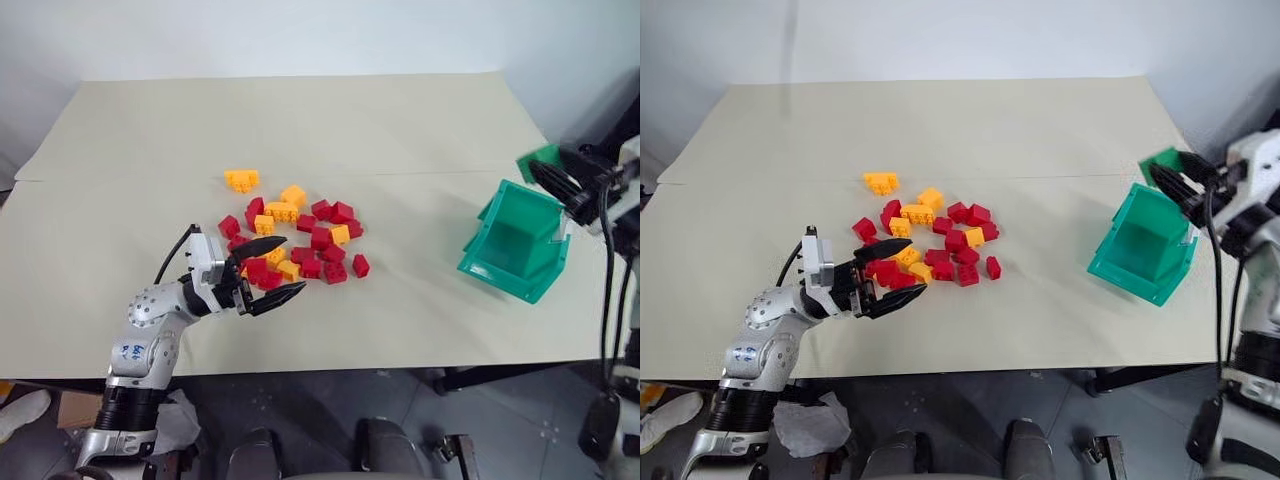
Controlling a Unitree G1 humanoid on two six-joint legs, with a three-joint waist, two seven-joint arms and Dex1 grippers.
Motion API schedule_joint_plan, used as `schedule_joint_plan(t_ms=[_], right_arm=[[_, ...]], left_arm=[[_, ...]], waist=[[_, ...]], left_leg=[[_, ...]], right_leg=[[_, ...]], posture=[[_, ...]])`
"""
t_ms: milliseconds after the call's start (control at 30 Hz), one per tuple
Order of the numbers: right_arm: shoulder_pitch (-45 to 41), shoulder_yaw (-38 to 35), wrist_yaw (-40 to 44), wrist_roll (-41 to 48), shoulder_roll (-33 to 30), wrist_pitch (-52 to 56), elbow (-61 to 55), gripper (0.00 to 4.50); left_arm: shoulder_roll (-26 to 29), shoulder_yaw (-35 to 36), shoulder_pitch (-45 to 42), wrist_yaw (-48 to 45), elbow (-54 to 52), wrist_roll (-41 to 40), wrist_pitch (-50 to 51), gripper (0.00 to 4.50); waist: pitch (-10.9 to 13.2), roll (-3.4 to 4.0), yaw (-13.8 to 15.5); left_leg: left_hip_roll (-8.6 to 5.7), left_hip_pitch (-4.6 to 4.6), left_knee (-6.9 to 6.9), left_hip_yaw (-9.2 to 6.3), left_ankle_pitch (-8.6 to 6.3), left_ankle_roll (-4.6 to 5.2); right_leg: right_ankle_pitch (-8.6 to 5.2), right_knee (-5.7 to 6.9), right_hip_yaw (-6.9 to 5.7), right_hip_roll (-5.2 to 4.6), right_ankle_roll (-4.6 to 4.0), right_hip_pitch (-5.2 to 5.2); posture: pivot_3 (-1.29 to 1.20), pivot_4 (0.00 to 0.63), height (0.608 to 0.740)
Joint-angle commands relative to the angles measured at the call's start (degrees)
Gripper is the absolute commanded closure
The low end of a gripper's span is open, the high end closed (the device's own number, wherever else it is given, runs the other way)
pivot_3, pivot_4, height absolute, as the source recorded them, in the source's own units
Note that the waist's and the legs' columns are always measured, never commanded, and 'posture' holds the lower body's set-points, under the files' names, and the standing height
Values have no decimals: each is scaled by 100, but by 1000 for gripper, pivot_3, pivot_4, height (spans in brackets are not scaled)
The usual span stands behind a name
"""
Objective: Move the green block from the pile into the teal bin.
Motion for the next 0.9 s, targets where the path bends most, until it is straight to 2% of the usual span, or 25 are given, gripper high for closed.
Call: schedule_joint_plan(t_ms=[33, 133, 200, 267, 433, 600, 900], right_arm=[[305, 30, -328, -160, -159, 66, 92, 3018], [314, 109, -536, -171, -104, 2, 208, 3018], [384, 147, -592, -172, -185, 133, 285, 2258], [502, 140, -511, -90, -251, 206, 194, 1717], [715, -42, -383, 142, -311, 13, -116, 30], [1174, -375, 514, 845, -231, -617, -787, 30], [2080, -313, 885, 1516, 26, -695, -2320, 30]], left_arm=[[-34, 2, -184, -144, 183, 81, -188, 0], [-28, 25, -278, -203, 313, 103, -237, 0], [7, 60, -301, -236, 352, 115, -260, 0], [42, 105, -291, -238, 351, 119, -261, 0], [133, 202, -231, -149, 325, 158, -204, 0], [326, 435, -157, 7, 340, 280, -301, 0], [844, 851, 224, -16, 420, 367, -323, 0]], waist=[[0, 0, 18], [1, 2, 33], [1, 2, 37], [1, 2, 49], [2, 2, 56], [3, 0, 59], [2, -1, 68]], left_leg=[[0, 0, 1, 0, 0, 0], [0, -1, 7, 2, 0, 1], [0, -1, 6, 3, 0, 1], [0, -1, 5, 2, 0, 1], [0, -2, 5, 2, -1, 3], [0, -1, 3, 0, -1, 3], [0, -1, 4, -1, -2, 4]], right_leg=[[0, 0, 0, 0, 0, 0], [0, -1, 2, 0, 0, 0], [0, 0, 2, 0, 0, 0], [0, 1, 2, 0, 0, 0], [0, -2, 2, 0, 1, 1], [0, -1, 1, 0, 1, 1], [0, -1, 1, 0, 1, 2]], posture=[[0, 150, 740], [0, 150, 740], [0, 150, 740], [0, 150, 740], [0, 150, 740], [0, 150, 740], [0, 150, 740]])
